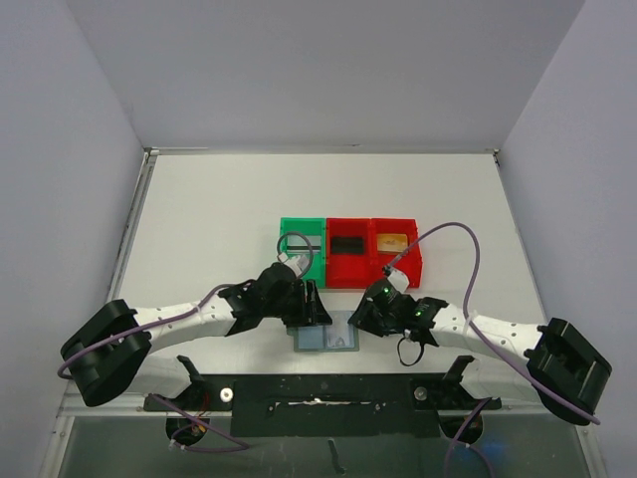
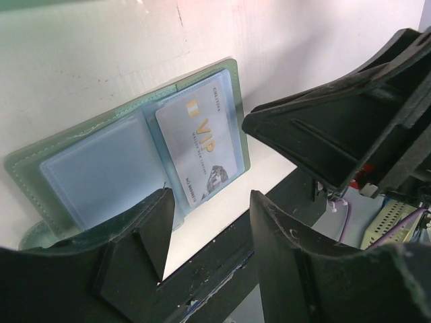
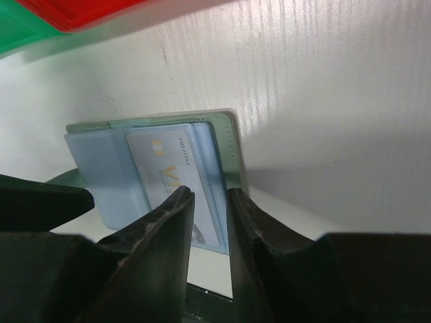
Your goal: Take the credit cards out of the card holder
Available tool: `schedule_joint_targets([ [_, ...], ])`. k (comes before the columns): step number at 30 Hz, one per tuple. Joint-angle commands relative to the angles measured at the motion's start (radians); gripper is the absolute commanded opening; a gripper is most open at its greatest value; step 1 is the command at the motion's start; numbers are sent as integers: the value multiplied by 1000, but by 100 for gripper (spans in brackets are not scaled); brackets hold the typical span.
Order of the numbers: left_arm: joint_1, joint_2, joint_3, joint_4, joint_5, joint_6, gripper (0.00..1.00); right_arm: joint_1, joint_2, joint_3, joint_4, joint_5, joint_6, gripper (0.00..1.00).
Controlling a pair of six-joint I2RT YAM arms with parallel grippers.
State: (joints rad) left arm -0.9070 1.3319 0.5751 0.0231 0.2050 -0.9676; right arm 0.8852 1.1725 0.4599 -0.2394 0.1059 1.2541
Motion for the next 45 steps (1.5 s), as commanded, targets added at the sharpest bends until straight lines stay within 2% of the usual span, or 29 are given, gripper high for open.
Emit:
schedule_joint_targets([
  [1, -9, -35, 43, 34, -23, -6, 47, 4, -68, 48, -28, 38, -17, 28],
  [5, -8, -36, 42, 28, -19, 10, 47, 4, -73, 32, 75, -28, -55, 27],
  [9, -9, -25, 36, 37, -18, -1, 47, 6, -10, 26, 139, -76, -58, 25],
  [19, -9, 17, 26, 71, -4, -5, 46, 16, 104, 30, 51, -43, -9, 22],
  [24, -9, 51, -11, 138, -25, -33, 40, 18, 93, 18, 50, -32, -2, 21],
  [30, -10, 138, -47, 201, -43, -70, 26, 18, 110, 3, 55, -38, 1, 21],
  [34, -17, 147, -76, 184, -110, -94, 25, 18, 126, 4, 73, -51, 0, 21],
  [39, -18, 168, -89, 193, -99, -100, 23, 18, 133, 3, 72, -55, 2, 21],
  [45, -18, 144, -113, 230, -103, -113, 5, 19, 143, 8, 78, -72, -9, 20],
])
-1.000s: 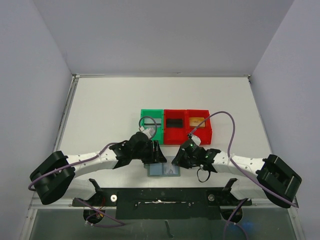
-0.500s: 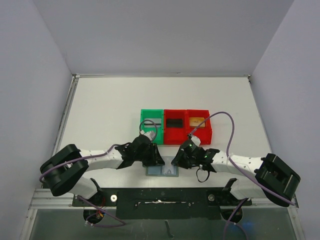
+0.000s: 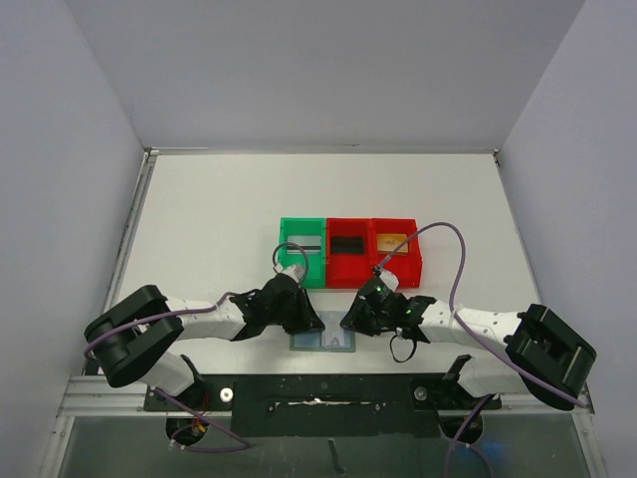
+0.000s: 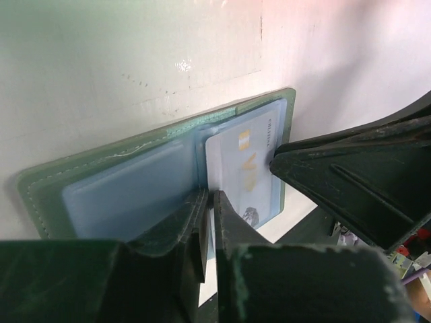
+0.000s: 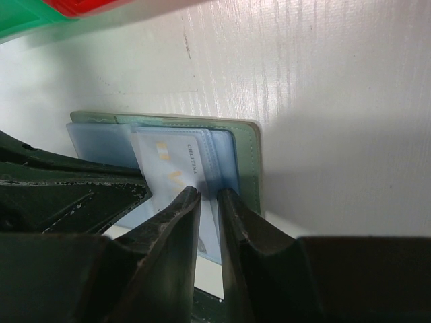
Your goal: Take the credit cards out of the card holder
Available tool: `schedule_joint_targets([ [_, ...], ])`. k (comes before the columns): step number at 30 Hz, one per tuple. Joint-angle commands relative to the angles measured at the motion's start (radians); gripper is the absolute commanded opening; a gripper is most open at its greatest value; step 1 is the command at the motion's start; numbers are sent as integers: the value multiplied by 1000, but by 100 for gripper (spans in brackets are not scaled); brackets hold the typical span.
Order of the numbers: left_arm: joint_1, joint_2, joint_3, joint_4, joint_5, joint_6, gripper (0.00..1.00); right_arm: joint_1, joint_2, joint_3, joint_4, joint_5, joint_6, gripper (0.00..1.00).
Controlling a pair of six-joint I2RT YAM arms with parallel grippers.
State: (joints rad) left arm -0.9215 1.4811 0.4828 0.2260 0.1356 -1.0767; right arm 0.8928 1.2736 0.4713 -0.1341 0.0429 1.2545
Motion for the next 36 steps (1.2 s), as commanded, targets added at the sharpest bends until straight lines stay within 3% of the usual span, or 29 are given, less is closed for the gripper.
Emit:
schedule_joint_targets([
  [1, -5, -12, -26, 32, -37, -7, 3, 11, 44, 0, -32, -9, -11, 20],
  [18, 3, -125, -76, -13, -66, -5, 0, 7, 49, 35, -115, 35, -9, 20],
  [30, 7, -120, -61, -22, -62, 1, 0, 77, 100, 264, -277, 165, -121, 24],
  [36, 16, -127, -65, -30, -61, 6, 0, 103, 102, 264, -233, 157, -116, 24],
])
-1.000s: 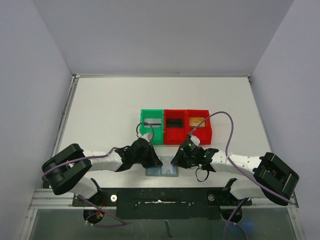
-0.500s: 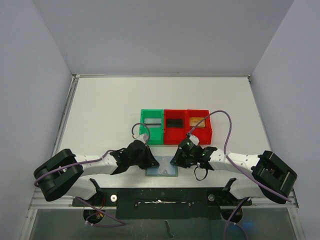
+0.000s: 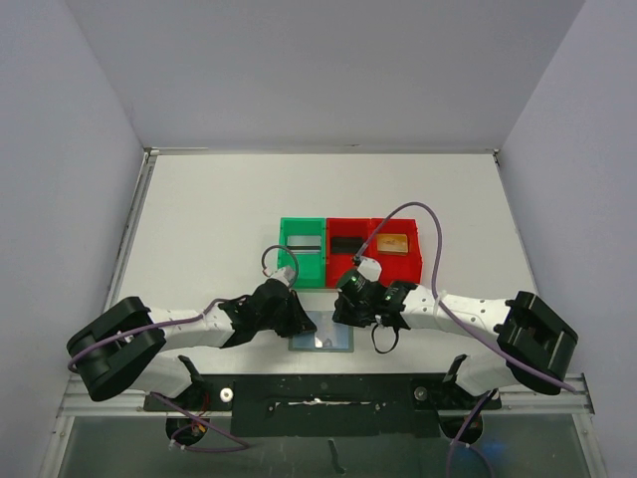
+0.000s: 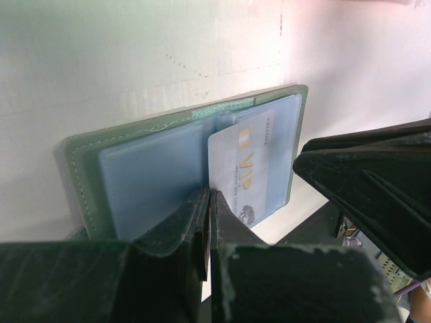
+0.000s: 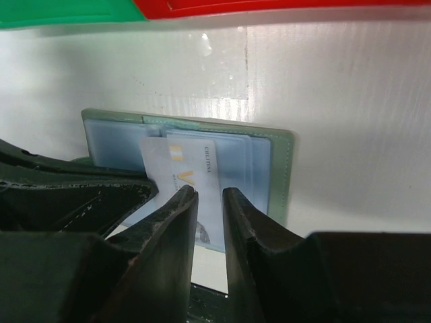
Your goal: Take the credit cards out of the card holder
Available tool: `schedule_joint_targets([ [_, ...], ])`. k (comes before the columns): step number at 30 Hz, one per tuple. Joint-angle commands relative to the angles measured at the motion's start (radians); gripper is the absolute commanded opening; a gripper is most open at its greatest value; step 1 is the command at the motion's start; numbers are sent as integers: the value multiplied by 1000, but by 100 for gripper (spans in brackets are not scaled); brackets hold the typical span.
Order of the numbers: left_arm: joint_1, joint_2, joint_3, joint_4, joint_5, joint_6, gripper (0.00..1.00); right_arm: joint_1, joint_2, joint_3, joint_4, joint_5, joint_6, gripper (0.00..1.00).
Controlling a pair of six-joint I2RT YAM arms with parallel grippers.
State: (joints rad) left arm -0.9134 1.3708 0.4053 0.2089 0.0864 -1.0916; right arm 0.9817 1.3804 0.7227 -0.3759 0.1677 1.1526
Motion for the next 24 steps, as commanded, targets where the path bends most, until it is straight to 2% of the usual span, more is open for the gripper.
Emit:
schedule_joint_targets([
  [1, 8, -18, 12, -14, -11, 22, 0, 14, -4, -3, 43, 15, -11, 24],
  [8, 13, -22, 12, -13, -4, 31, 1, 19, 47, -88, 135, -59, 53, 23],
  [11, 15, -26, 10, -13, 1, 28, 12, 19, 64, -88, 103, -43, 83, 22],
  [14, 15, -39, -9, 5, 3, 17, 28, 19, 65, -85, 70, -26, 97, 22],
  [16, 20, -52, -31, 31, 9, 6, 33, 16, 64, -89, 66, -24, 101, 22],
  [18, 25, -62, -54, 61, 15, -9, 37, 16, 65, -93, 69, -24, 104, 22],
  [24, 41, -55, -110, 169, 72, -49, 37, 14, 72, -108, 95, -40, 108, 22],
])
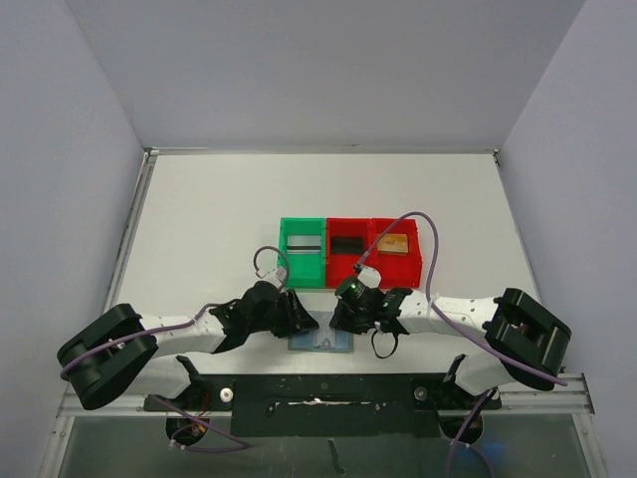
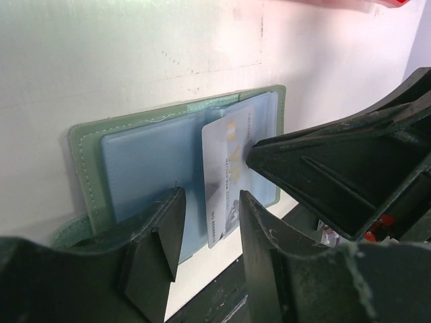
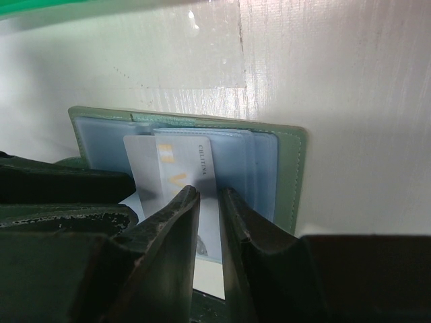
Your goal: Take the credit cards out of the card holder
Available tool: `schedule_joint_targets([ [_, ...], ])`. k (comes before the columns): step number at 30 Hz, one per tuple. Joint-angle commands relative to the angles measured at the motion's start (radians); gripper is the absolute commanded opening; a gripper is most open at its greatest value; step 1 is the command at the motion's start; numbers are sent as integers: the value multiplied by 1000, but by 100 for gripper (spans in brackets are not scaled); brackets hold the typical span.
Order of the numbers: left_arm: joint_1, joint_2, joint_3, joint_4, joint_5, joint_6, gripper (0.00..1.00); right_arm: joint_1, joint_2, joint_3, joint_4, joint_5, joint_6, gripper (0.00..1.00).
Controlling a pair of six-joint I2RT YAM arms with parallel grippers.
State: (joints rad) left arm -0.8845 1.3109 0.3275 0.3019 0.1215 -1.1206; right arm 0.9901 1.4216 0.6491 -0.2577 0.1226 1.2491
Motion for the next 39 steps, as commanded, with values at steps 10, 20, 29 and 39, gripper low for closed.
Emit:
schedule_joint_targets([
  [10, 15, 61, -49, 181, 91, -58, 34, 4, 28, -46, -16, 0, 11, 21],
  [20, 22, 85, -49, 201, 101, -72, 18, -1, 22, -48, -20, 3, 8, 21],
  [29, 26, 72, -36, 149, 101, -52, 3, -2, -23, -22, -11, 23, -46, 23],
  [39, 26, 79, -22, 151, 110, -48, 10, -12, -111, -43, 120, -49, -97, 27],
])
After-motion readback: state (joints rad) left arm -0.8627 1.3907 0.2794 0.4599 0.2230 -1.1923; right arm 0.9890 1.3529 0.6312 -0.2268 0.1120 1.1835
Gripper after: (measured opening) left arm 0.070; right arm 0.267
